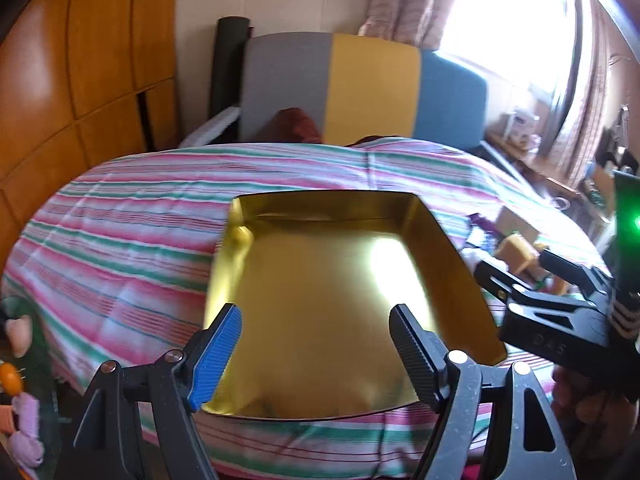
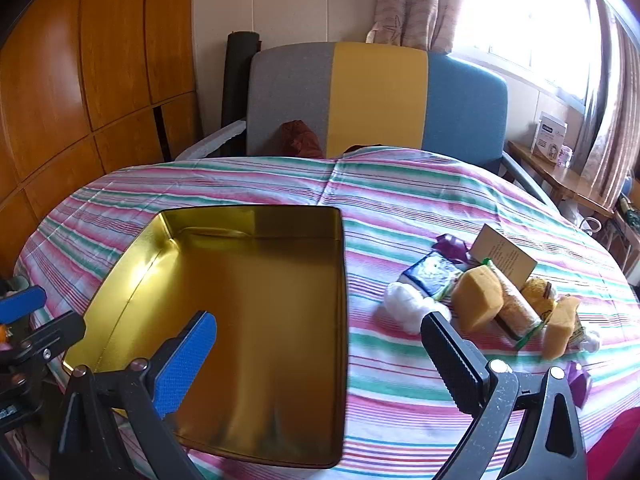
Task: Organize objects
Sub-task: 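Move the left tool from the gold tray toward the white plastic-wrapped ball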
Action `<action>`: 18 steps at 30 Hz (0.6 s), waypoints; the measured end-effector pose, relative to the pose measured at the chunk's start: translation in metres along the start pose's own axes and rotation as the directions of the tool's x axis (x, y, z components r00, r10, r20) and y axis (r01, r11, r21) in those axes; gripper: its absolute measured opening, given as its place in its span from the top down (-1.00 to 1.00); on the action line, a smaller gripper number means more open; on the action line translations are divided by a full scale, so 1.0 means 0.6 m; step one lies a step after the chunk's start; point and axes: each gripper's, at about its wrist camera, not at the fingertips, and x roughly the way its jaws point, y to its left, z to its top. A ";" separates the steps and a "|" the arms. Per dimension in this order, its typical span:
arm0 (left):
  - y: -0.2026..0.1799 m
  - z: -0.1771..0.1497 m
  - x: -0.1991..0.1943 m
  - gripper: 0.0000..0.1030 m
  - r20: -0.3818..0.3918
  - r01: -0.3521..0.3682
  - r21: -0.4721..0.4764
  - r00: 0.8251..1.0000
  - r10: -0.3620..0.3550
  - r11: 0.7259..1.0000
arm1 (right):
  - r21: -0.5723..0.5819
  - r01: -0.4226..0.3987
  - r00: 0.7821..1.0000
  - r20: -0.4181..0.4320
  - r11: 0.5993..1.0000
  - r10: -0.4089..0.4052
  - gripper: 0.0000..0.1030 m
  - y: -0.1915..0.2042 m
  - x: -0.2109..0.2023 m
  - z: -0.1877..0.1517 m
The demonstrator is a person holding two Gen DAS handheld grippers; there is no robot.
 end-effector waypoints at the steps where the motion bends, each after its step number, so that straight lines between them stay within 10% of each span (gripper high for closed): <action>1: -0.006 -0.001 0.002 -0.51 -0.004 0.005 0.008 1.000 -0.005 1.000 | 0.005 0.005 1.000 0.001 1.000 -0.005 -0.99 -0.007 -0.001 0.001; 18: -0.060 0.020 0.047 -0.51 -0.094 0.108 0.109 0.991 -0.098 0.988 | 0.050 0.157 0.987 -0.029 0.986 -0.156 -1.00 -0.152 0.007 0.030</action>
